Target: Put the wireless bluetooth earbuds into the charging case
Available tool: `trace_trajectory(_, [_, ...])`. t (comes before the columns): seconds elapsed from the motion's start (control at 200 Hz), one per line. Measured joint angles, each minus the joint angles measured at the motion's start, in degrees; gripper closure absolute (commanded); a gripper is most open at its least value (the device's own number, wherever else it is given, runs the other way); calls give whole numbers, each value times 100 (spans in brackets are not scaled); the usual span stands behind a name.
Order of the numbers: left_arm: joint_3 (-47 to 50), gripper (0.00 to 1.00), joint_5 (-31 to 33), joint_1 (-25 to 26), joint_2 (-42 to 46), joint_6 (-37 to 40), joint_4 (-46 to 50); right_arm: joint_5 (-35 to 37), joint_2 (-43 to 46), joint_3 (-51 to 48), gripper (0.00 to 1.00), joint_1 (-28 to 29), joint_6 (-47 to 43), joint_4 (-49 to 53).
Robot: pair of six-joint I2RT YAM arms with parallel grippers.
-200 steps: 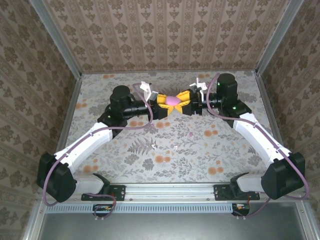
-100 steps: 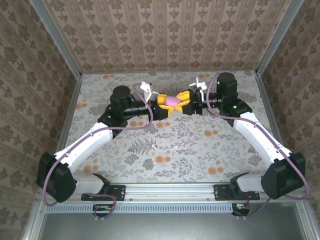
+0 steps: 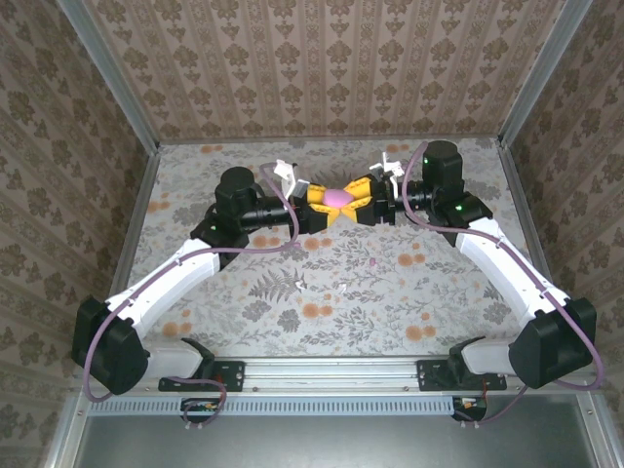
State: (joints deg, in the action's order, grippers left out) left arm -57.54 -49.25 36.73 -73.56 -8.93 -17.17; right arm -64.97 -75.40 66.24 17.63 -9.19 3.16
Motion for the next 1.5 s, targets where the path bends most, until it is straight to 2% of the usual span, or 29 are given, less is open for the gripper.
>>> trace_trajectory(0.24, [0, 60, 50, 7, 0, -7, -20, 74, 2, 37, 43, 0, 2, 92])
trace_trajectory(0.43, [313, 61, 522, 7, 2, -83, -610, 564, 81, 31, 35, -2, 535, -101])
trace_trajectory(0.74, [885, 60, 1084, 44, 2, -111, -1506, 1091, 332, 26, 30, -2, 2033, -295])
trace_trajectory(0.98, [1045, 59, 1314, 109, 2, -109, -1899, 1274, 535, 15, 32, 0, 2039, 208])
trace_trajectory(1.5, [1193, 59, 1460, 162, -39, -291, -2361, 1274, 192, 76, 35, 26, 2315, 734])
